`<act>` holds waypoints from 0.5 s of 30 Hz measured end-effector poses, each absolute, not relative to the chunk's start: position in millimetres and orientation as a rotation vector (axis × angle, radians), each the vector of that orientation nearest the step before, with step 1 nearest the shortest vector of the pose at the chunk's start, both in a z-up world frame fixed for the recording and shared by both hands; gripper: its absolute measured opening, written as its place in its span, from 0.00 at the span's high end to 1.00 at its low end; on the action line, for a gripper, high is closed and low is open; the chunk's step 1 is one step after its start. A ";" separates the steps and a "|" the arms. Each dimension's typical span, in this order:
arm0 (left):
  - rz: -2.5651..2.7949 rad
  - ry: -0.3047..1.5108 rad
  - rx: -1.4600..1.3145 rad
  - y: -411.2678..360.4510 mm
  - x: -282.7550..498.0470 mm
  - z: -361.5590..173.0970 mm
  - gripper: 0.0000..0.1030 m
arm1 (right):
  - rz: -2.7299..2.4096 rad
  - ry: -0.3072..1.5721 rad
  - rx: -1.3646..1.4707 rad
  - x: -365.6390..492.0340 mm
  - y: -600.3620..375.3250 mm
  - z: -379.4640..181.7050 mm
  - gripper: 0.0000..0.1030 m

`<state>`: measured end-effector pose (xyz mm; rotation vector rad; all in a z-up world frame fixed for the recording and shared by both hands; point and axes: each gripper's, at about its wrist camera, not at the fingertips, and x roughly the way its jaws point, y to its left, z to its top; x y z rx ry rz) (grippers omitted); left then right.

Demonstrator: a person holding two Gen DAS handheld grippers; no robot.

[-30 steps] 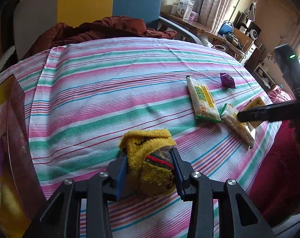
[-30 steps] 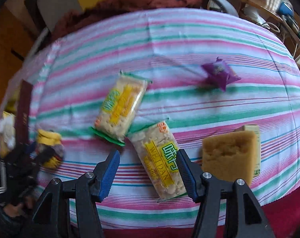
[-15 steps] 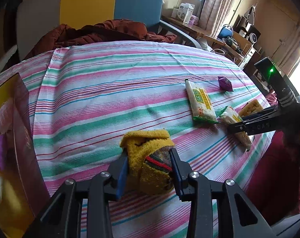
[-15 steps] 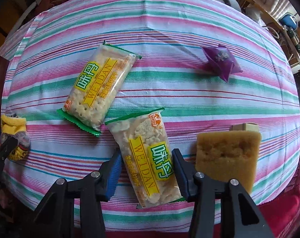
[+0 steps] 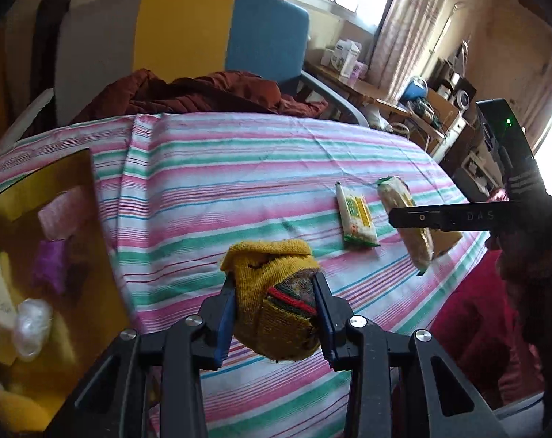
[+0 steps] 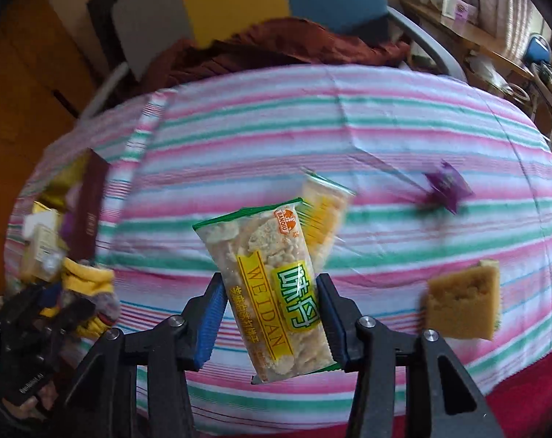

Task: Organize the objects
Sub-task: 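Carry the knit pouch and cracker packet over the gold box and release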

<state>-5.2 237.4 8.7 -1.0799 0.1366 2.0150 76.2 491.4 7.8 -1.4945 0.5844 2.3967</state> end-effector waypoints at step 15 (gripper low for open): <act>2.321 -0.090 -1.080 100.2 -64.8 39.9 0.62 | 2.748 0.625 -1.571 -20.6 339.7 30.0 0.52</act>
